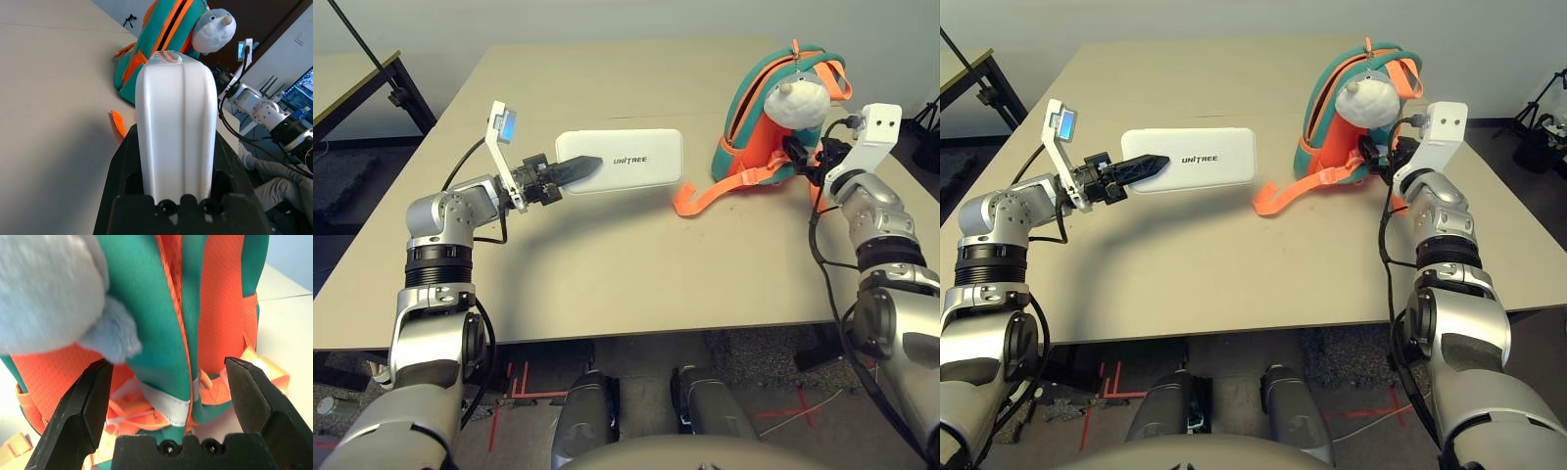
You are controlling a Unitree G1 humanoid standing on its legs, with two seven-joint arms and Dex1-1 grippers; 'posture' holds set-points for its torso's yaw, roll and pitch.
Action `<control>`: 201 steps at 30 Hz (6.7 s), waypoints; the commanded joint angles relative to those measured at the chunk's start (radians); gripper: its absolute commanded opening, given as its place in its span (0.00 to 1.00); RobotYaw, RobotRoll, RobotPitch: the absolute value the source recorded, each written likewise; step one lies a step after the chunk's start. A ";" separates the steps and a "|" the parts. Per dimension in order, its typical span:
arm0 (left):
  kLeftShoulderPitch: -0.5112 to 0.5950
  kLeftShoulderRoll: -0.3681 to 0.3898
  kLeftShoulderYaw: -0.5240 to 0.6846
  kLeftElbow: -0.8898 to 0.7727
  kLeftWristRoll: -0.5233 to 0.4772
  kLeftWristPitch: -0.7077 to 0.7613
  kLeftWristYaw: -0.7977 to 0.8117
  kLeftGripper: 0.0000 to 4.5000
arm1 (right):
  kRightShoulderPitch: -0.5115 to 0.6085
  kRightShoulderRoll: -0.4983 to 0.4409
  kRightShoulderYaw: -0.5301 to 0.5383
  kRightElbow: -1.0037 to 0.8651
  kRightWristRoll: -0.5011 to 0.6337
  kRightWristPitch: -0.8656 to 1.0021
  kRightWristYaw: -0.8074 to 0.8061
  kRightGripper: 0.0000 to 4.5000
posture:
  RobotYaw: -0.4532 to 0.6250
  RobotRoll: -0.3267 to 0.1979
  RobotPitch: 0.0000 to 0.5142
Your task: Put the pencil case into the backpack and zip it.
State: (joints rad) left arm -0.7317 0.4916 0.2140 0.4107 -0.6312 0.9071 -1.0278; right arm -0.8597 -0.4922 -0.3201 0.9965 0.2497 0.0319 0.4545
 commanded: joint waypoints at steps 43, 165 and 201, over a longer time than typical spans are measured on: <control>0.030 0.018 0.007 -0.054 -0.030 0.035 -0.011 0.30 | -0.058 -0.016 0.014 0.126 -0.063 -0.049 -0.017 1.00 | 0.31 0.62 0.09; -0.094 0.156 -0.004 0.137 0.006 -0.076 -0.092 0.30 | 0.384 -0.128 0.004 -1.212 0.550 0.810 0.439 0.00 | 0.28 0.62 0.09; -0.294 0.214 -0.234 0.128 0.166 -0.250 -0.314 0.30 | 0.526 -0.131 0.028 -1.198 0.544 0.768 0.381 0.00 | 0.26 0.62 0.11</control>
State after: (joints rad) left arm -0.9893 0.7101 -0.0129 0.5070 -0.4895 0.7045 -1.3147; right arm -0.3340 -0.6151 -0.2884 -0.1982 0.7871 0.8084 0.8407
